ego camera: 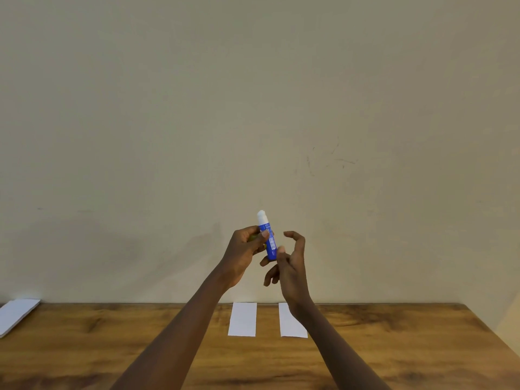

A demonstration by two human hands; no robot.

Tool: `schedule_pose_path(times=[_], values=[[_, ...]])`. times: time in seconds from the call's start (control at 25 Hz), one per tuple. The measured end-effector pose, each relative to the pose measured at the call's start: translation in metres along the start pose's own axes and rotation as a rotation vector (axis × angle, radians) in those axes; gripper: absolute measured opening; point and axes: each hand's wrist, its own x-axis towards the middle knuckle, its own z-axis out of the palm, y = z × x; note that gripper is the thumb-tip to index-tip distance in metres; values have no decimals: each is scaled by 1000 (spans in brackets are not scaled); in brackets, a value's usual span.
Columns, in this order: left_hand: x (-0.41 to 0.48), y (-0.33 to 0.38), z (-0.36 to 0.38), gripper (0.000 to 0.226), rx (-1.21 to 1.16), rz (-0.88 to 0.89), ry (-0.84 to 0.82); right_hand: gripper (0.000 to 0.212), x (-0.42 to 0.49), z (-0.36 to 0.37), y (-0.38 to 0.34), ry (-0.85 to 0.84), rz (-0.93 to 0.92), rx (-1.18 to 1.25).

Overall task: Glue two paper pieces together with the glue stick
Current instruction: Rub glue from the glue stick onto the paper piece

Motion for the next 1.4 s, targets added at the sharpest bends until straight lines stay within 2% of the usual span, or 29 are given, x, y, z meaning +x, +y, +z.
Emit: schedule_pose_path(times=[0.16, 0.28, 0.44, 0.64, 0.72, 0.8, 0.92, 1.08, 1.4], values=[[1, 4, 1, 13, -1, 22, -7, 41, 2, 2, -3, 89, -69, -134], [1, 5, 3, 15, 10, 17, -18, 27, 1, 3, -1, 64, -82, -159], [-1, 4, 3, 19, 53, -2, -16, 29, -3, 2, 2, -23, -56, -42], [-1, 6, 7, 24, 72, -17, 18, 52, -1, 1, 6, 152, -159, -287], [-1, 6, 8, 27, 71, -21, 15, 42, -2, 0, 7, 126, -173, -326], [-1, 5, 8, 28, 69, -28, 2, 34, -3, 0, 7, 65, -139, -233], [-3, -2, 8, 29, 79, -47, 2, 36, -6, -2, 8, -17, -109, -105], [-6, -15, 8, 29, 64, -71, 2, 34, -10, -3, 16, -72, -98, -50], [-17, -65, 13, 21, 2, -177, -14, 22, -27, -9, 59, 16, 6, -22]])
